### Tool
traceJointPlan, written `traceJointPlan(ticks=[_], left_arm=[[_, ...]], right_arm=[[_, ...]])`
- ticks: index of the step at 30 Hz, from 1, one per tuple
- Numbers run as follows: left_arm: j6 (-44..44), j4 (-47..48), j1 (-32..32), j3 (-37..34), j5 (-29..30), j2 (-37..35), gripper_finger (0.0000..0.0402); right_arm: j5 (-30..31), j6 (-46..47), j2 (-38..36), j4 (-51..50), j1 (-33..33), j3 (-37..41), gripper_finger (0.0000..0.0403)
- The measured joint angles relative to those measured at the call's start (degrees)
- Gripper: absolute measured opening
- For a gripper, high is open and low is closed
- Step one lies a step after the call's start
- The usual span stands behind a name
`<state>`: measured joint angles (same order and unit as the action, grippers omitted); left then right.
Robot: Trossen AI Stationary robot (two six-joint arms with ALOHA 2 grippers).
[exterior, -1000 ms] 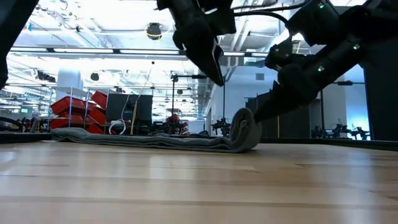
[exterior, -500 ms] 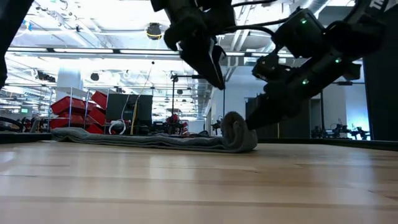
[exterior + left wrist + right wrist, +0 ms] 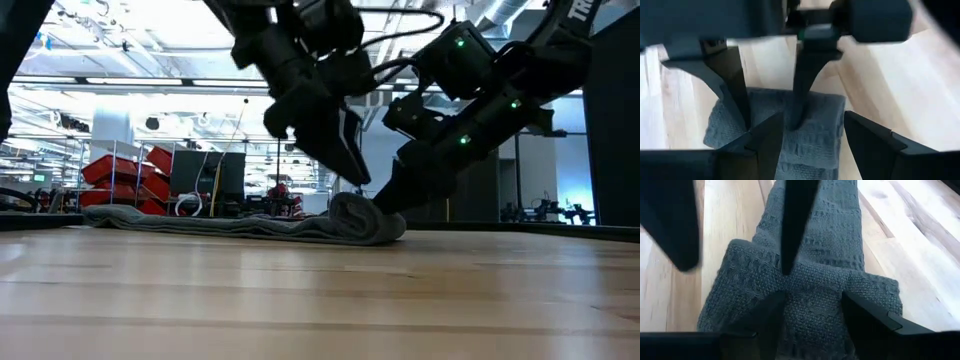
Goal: Roll towel
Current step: Roll the gray towel
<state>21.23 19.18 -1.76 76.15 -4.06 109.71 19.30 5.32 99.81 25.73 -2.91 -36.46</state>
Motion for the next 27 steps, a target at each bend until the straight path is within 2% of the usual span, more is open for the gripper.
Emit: traceJointPlan(ticks=[8, 14, 21, 25, 27], left_arm=[[-0.30, -5.86, -2.41, -6.23, -0.13, 0.09, 0.0195], [1.92, -6.27, -3.41, -6.05, -0.15, 0.09, 0.0195], [6.67, -0.63, -3.79, -1.11, -0.06, -0.89, 0.0195], [10.02, -4.43, -6.25, -1.15, -0.24, -1.68, 0.0195], [9.99, -5.48, -7.91, -1.62, -2.31, -0.97, 0.0195]], right_arm=[[-0.02, -0.87, 0.00, 0.04, -0.43, -0.35, 0.0189], [-0.97, -0.70, -0.02, 0.12, -0.71, -0.35, 0.0189], [-3.45, -0.41, -0.09, 0.07, -0.71, -0.35, 0.0189], [-5.03, 0.18, -0.09, -0.85, -0.76, -0.40, 0.0189], [-5.61, 0.24, -0.11, -1.51, -0.76, -0.40, 0.0189]])
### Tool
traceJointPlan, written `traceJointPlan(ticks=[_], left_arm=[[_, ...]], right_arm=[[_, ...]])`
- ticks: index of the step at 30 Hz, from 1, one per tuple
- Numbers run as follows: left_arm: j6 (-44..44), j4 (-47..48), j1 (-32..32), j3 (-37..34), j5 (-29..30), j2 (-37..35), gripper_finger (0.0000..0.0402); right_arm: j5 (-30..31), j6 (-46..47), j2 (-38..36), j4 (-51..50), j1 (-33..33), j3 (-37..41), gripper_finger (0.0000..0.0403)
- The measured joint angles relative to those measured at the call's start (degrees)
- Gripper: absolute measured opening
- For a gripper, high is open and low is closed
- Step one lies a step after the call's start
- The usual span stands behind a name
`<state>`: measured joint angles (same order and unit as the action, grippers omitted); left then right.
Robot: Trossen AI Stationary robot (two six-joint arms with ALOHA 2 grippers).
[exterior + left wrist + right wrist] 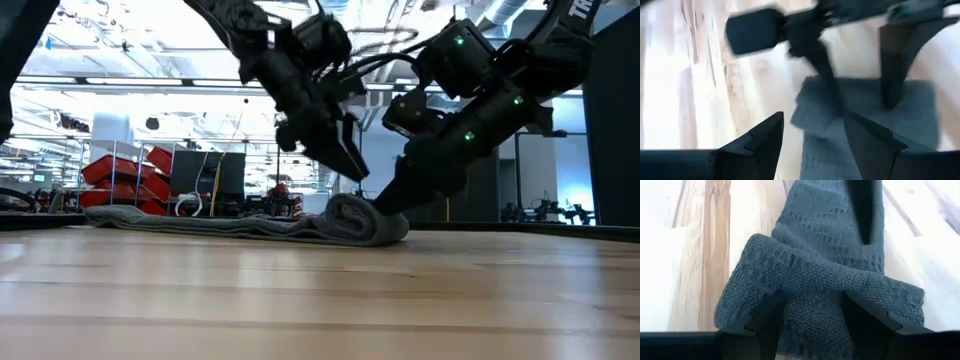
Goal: Roll towel
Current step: Roll the gray towel
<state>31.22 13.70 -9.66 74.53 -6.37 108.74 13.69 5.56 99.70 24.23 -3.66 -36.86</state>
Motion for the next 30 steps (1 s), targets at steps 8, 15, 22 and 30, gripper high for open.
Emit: traceJointPlan(ticks=[8, 15, 22, 30], left_arm=[[-3.08, -2.04, -0.54, -0.87, -5.42, 4.66, 0.0195], [-4.14, -1.12, 1.26, -0.80, -5.34, 5.84, 0.0195], [-6.86, -5.47, 1.42, -0.69, -5.38, 8.44, 0.0195], [-13.14, -17.16, 2.26, 0.05, -5.75, 14.71, 0.0179]], right_arm=[[-1.77, -0.10, -0.04, -1.32, 0.00, -0.04, 0.0189], [-2.13, -1.34, -0.26, -1.87, -0.17, 0.00, 0.0189], [-1.77, -1.10, -8.09, -13.03, -1.13, 0.04, 0.0189], [-0.06, 7.79, -20.49, -31.13, -4.60, 2.30, 0.0189]])
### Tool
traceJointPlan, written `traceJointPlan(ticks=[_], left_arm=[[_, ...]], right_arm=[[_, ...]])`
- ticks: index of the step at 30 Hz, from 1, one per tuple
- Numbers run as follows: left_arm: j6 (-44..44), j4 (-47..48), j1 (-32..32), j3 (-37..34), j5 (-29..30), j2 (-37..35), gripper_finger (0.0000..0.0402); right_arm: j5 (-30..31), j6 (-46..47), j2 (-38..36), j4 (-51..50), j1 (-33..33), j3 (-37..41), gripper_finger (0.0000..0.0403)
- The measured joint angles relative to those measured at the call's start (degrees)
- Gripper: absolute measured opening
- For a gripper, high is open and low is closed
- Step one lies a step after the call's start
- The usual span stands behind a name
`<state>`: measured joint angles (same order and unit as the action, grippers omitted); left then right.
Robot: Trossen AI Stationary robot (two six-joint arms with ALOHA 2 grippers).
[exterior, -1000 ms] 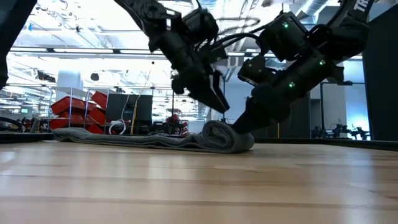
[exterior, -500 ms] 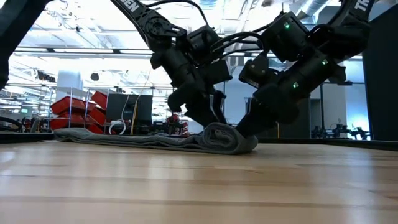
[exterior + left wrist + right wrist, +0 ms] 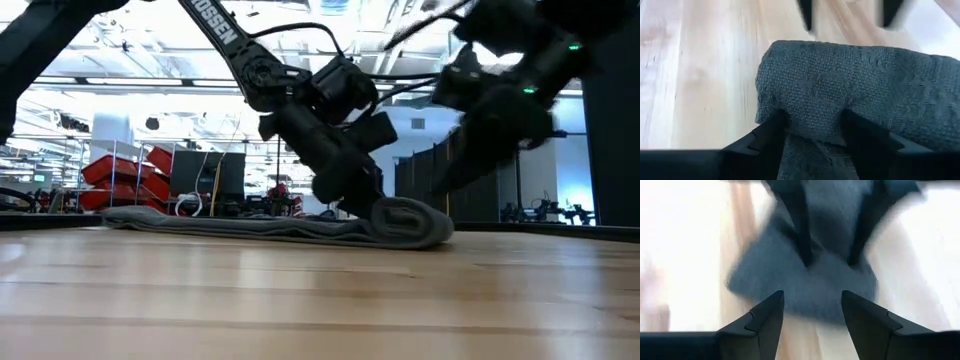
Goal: Roll towel
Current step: Roll the gray towel
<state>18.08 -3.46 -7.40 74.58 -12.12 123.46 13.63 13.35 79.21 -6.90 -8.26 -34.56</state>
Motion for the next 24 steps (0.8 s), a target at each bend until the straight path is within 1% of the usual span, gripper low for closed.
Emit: traceJointPlan(ticks=[3, 7, 10, 13, 15, 18, 20, 24], left_arm=[[-2.95, -1.17, 0.04, 1.53, 1.03, 0.36, 0.0175], [-4.98, -1.59, 0.28, 4.58, 4.82, 0.70, 0.0174], [-5.97, -5.34, 0.88, 5.39, 6.43, 0.66, 0.0174], [-7.47, -6.21, 1.54, 5.35, 7.30, 0.66, 0.0174], [-8.08, -6.17, 1.74, 5.32, 8.01, 0.66, 0.0174], [-8.28, -4.97, 2.07, 5.32, 9.96, 0.66, 0.0174], [-8.36, -4.56, 2.37, 5.30, 10.51, 0.66, 0.0174], [-8.69, -2.51, 2.78, 5.36, 10.49, 0.59, 0.0174]], right_arm=[[2.31, 3.68, -3.42, -2.57, -1.78, 1.56, 0.0189], [4.12, 6.09, -6.69, -2.31, -3.49, 4.01, 0.0189], [4.99, 5.87, -7.55, -2.53, -3.76, 4.94, 0.0189], [6.31, 4.33, -7.75, -2.17, -2.99, 6.40, 0.0189], [7.34, 2.59, -7.69, 0.41, -1.60, 7.98, 0.0189], [7.37, 0.41, -7.66, 6.22, 0.49, 9.51, 0.0189], [7.22, -0.64, -7.69, 8.27, 1.64, 10.07, 0.0189], [4.92, -2.78, -6.41, 12.50, 3.33, 10.88, 0.0189]])
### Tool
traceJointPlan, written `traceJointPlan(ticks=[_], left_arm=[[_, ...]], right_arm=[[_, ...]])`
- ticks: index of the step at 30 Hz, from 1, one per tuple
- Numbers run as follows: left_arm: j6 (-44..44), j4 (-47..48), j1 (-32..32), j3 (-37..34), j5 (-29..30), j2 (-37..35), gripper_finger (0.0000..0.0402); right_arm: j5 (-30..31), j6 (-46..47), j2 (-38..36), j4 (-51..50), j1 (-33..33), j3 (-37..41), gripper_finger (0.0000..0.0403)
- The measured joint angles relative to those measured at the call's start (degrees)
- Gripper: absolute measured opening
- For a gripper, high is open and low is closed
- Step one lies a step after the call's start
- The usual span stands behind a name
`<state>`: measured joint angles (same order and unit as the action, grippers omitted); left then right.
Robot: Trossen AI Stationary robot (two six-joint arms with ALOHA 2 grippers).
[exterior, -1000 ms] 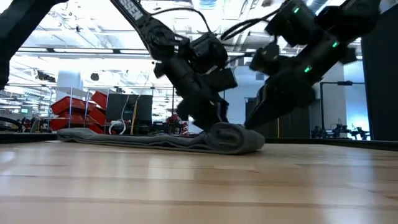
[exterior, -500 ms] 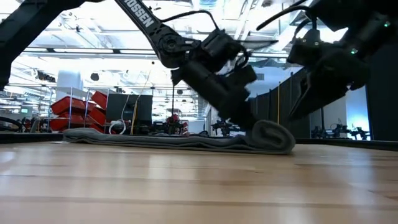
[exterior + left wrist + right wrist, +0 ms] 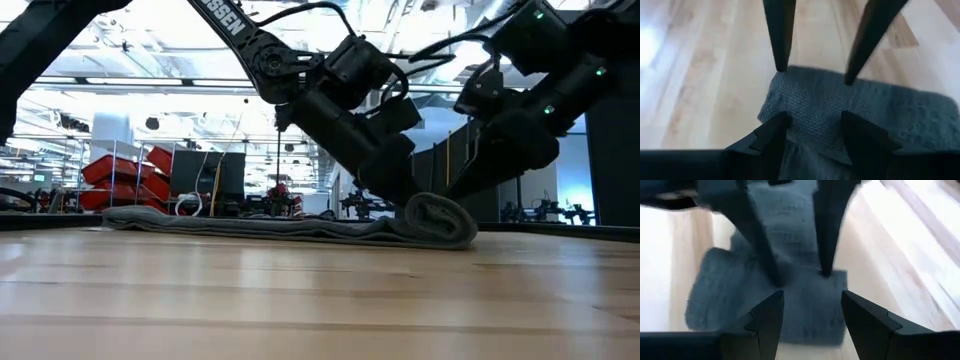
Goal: Roll towel
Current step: Roll the gray towel
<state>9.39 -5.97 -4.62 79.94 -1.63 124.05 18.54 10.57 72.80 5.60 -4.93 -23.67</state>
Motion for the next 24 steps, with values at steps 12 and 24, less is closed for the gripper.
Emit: traceJointPlan(ticks=[12, 24], left_arm=[[-0.46, 1.66, 0.13, 0.04, 0.00, -1.07, 0.0174], [1.35, 13.81, 1.60, 4.63, -0.04, -1.80, 0.0174]], right_arm=[[-6.69, -5.25, 8.91, 9.25, 2.58, 0.17, 0.0189], [-9.29, -5.95, 13.48, 12.10, 3.87, -0.05, 0.0189]])
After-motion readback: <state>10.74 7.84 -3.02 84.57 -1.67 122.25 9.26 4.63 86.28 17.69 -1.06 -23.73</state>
